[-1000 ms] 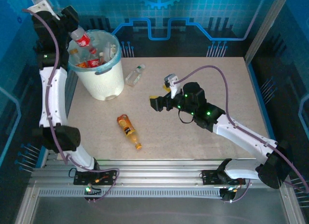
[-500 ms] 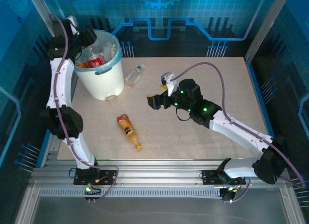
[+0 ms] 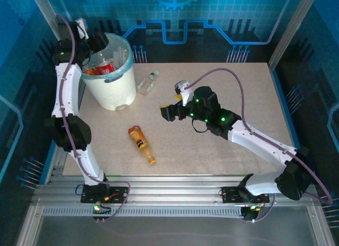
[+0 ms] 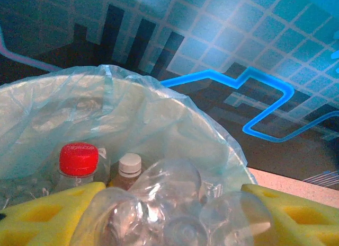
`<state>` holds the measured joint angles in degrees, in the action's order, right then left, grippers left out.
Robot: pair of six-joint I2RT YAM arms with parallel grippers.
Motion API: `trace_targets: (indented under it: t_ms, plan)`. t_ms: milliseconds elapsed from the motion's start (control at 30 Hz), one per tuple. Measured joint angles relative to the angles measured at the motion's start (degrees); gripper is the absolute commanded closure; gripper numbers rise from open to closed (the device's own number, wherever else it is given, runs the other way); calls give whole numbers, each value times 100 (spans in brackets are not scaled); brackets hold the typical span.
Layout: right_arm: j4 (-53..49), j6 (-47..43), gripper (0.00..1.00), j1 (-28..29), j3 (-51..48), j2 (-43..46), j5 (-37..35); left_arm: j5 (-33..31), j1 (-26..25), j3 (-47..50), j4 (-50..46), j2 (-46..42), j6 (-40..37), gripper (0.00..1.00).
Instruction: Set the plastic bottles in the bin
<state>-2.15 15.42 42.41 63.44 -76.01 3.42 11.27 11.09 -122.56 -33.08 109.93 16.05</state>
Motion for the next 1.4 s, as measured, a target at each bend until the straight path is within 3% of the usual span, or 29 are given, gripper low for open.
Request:
trace_targets:
  t_ms: [167,533,800,967,1100,1400]
  plan:
    - [-2,2,9,0,0,0,-2,-13,0,0,-7,-7,7,26]
    - [0,24,9,2,0,-52,0,-92,0,-256,-11,-11,33,36]
    - [-87,22,9,7,0,-153,4,-118,0,-367,-273,341,-72,50]
    - [-142,22,9,7,0,-164,4,-116,0,494,-179,293,-142,61]
    - [-146,22,9,7,4,-195,26,-105,11,870,267,210,-160,62]
    - [-192,22,9,9,111,-306,68,0,11,671,-61,188,-136,56]
